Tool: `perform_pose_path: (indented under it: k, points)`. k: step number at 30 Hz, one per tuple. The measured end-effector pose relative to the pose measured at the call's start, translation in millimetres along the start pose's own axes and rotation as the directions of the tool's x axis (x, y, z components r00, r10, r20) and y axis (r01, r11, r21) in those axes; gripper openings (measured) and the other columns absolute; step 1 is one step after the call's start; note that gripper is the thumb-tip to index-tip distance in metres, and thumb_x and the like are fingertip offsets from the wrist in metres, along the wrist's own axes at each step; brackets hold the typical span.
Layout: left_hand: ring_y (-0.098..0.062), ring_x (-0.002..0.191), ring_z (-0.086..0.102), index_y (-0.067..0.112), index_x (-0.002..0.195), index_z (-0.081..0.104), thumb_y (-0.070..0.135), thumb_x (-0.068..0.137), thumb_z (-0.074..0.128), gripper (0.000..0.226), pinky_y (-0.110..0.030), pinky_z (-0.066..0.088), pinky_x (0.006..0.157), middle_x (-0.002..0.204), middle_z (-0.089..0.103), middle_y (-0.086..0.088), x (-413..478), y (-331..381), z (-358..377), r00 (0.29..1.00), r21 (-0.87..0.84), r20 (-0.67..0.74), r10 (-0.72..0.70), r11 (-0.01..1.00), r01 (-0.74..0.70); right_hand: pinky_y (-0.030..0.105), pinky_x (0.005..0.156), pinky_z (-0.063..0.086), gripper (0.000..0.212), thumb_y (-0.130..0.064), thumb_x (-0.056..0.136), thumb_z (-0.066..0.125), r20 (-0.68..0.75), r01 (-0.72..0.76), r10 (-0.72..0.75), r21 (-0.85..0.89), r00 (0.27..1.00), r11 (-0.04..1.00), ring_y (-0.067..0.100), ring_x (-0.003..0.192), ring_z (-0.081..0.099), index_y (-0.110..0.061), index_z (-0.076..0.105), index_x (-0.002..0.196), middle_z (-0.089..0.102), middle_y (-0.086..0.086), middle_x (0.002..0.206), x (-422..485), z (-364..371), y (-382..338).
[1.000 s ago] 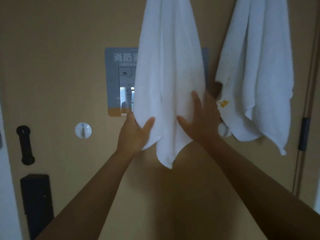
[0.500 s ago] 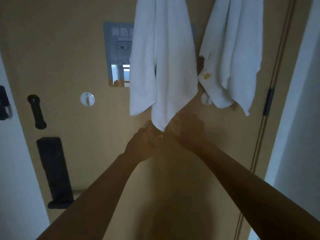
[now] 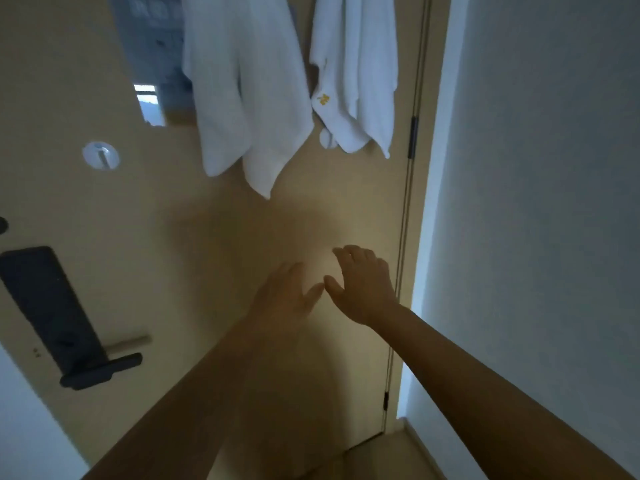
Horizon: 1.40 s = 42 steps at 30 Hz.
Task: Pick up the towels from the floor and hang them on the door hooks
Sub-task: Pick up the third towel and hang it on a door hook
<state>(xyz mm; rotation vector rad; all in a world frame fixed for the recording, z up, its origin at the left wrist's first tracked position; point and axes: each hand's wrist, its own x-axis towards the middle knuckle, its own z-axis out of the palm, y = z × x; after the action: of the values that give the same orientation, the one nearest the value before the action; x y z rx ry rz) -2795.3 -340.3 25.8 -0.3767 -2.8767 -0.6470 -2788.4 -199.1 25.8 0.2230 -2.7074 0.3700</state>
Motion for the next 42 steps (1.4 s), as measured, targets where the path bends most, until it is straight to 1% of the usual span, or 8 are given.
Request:
perform_pose_path:
  k: [5,9,15,23,28,35,39,42]
  points:
    - [-0.020,0.131,0.039,0.015,0.141,0.036,0.041,0.096,0.041,0.052,-0.032,0.033,0.107,0.146,0.038,-0.004,-51,32,68,0.980,-0.095,0.143,0.141,0.987,-0.129,0.043,0.111,0.024,0.055,-0.043,0.095,0.039,0.115,-0.182,0.188,-0.060,0.975,0.982,0.026,0.138,0.029,-0.018,0.029,0.142,0.032,0.005,0.150,-88,14,42]
    - [-0.021,0.133,0.037,0.016,0.142,0.033,0.043,0.096,0.038,0.054,-0.035,0.036,0.106,0.148,0.036,-0.003,-87,60,123,0.923,-0.049,0.312,0.226,0.974,-0.222,0.043,0.109,0.026,0.054,-0.043,0.095,0.038,0.144,-0.322,0.336,-0.111,0.931,0.940,0.027,0.135,0.031,-0.016,0.031,0.141,0.035,0.006,0.147,-150,15,85]
    - [-0.023,0.140,0.031,0.018,0.144,0.028,0.046,0.096,0.035,0.056,-0.040,0.031,0.110,0.154,0.028,-0.002,-132,152,211,0.792,-0.039,0.493,0.360,0.918,-0.394,0.045,0.111,0.024,0.059,-0.048,0.094,0.037,0.172,-0.566,0.584,-0.148,0.793,0.811,0.027,0.138,0.027,-0.017,0.027,0.143,0.030,0.006,0.151,-282,8,169]
    - [-0.021,0.138,0.031,0.016,0.145,0.027,0.040,0.098,0.034,0.053,-0.035,0.031,0.109,0.153,0.029,-0.002,-263,336,337,0.491,-0.204,0.624,0.607,0.734,-0.648,0.042,0.111,0.024,0.058,-0.046,0.095,0.037,0.151,-0.823,0.847,-0.201,0.510,0.532,0.026,0.138,0.027,-0.015,0.028,0.143,0.032,0.006,0.149,-507,-45,282]
    - [-0.022,0.138,0.033,0.014,0.144,0.029,0.038,0.098,0.036,0.053,-0.035,0.032,0.110,0.153,0.031,-0.005,-369,428,397,0.254,-0.298,0.659,0.708,0.556,-0.776,0.039,0.110,0.027,0.056,-0.044,0.095,0.037,0.132,-0.923,0.948,-0.224,0.289,0.312,0.026,0.135,0.032,-0.014,0.029,0.141,0.036,0.007,0.147,-658,-79,324]
    - [-0.023,0.138,0.030,0.012,0.139,0.031,0.036,0.098,0.035,0.049,-0.039,0.033,0.105,0.150,0.031,-0.007,-496,506,474,-0.070,-0.361,0.744,0.664,0.312,-0.879,0.038,0.104,0.032,0.051,-0.042,0.094,0.038,0.118,-0.976,0.991,-0.213,-0.070,-0.044,0.028,0.127,0.039,-0.011,0.034,0.136,0.044,0.009,0.136,-838,-79,334]
    - [-0.022,0.131,0.036,0.012,0.133,0.036,0.034,0.097,0.036,0.043,-0.038,0.035,0.098,0.142,0.037,-0.005,-555,510,513,-0.236,-0.439,0.750,0.618,0.198,-0.876,0.037,0.100,0.034,0.050,-0.042,0.093,0.040,0.129,-0.955,0.960,-0.197,-0.249,-0.221,0.028,0.123,0.043,-0.011,0.038,0.132,0.047,0.009,0.133,-908,-46,317]
    - [-0.022,0.133,0.034,0.013,0.137,0.033,0.034,0.096,0.036,0.046,-0.039,0.035,0.100,0.145,0.034,-0.004,-585,499,553,-0.351,-0.488,0.743,0.569,0.102,-0.867,0.038,0.098,0.036,0.050,-0.043,0.093,0.040,0.147,-0.923,0.920,-0.194,-0.362,-0.332,0.028,0.120,0.045,-0.010,0.039,0.132,0.049,0.009,0.130,-945,-12,304]
